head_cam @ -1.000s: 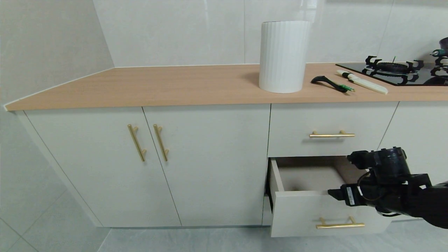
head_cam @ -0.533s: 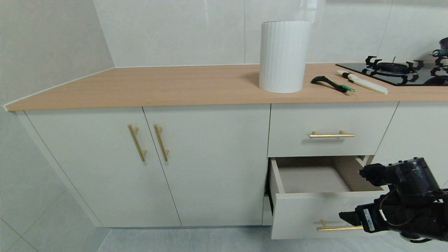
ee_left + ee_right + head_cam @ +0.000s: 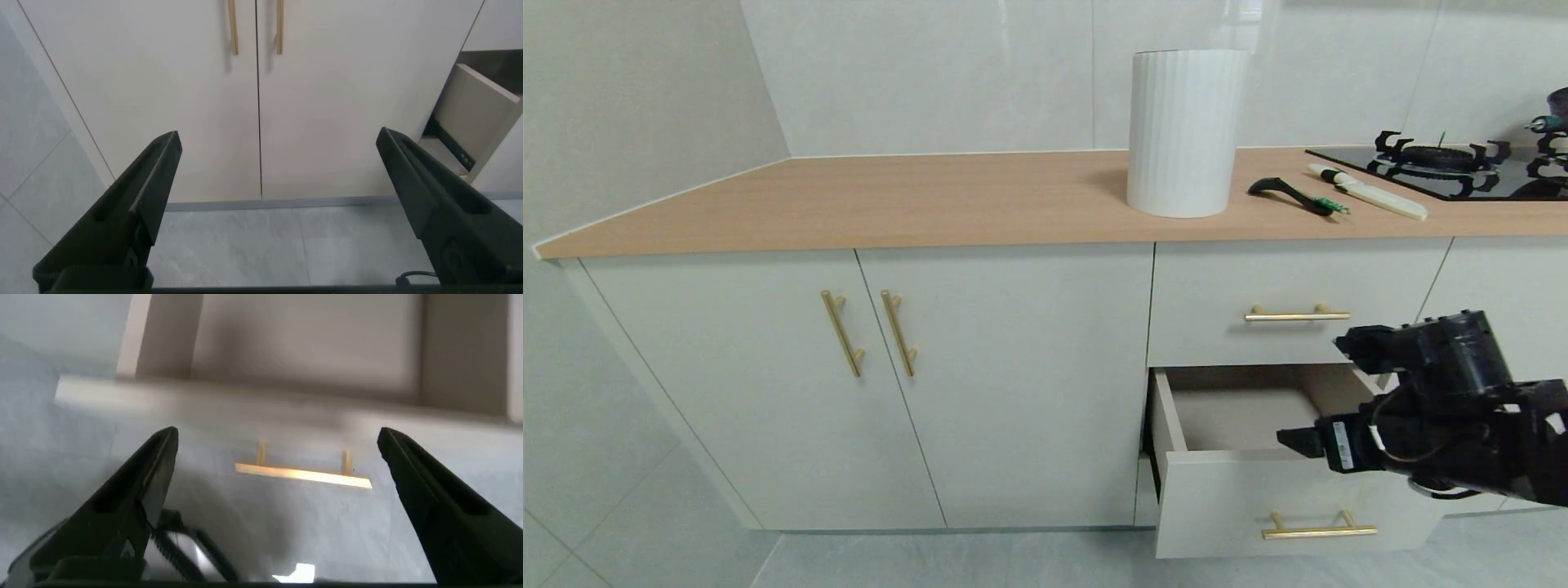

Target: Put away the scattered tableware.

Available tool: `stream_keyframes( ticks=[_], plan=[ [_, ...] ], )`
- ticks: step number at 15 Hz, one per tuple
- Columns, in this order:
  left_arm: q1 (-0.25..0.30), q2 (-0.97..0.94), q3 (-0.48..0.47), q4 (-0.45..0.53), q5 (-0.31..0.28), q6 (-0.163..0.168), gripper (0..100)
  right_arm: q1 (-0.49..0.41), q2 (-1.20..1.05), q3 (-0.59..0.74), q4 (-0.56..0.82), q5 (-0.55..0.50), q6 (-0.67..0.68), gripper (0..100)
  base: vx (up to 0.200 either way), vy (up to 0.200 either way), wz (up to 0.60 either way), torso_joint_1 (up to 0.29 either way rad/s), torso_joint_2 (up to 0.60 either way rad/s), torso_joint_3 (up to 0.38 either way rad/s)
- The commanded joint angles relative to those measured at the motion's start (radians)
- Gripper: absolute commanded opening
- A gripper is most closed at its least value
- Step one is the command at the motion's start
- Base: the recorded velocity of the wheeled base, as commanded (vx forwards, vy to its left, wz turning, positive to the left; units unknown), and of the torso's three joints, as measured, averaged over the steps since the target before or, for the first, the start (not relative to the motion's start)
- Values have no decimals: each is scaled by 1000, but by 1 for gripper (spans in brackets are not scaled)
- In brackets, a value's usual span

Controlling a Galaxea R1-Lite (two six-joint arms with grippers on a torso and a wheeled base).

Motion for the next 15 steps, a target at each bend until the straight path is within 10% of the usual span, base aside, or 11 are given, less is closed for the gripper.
stream_keyframes(
  ticks=[1, 15],
  plan=[
    [0, 0, 0, 0, 0, 0, 100, -21, 252, -155, -3, -1, 0, 100, 0, 0, 0, 0, 0, 0],
    [0, 0, 0, 0, 0, 0, 100, -98, 223, -43, 5, 0, -46, 100, 0, 0, 0, 0, 0, 0]
  ],
)
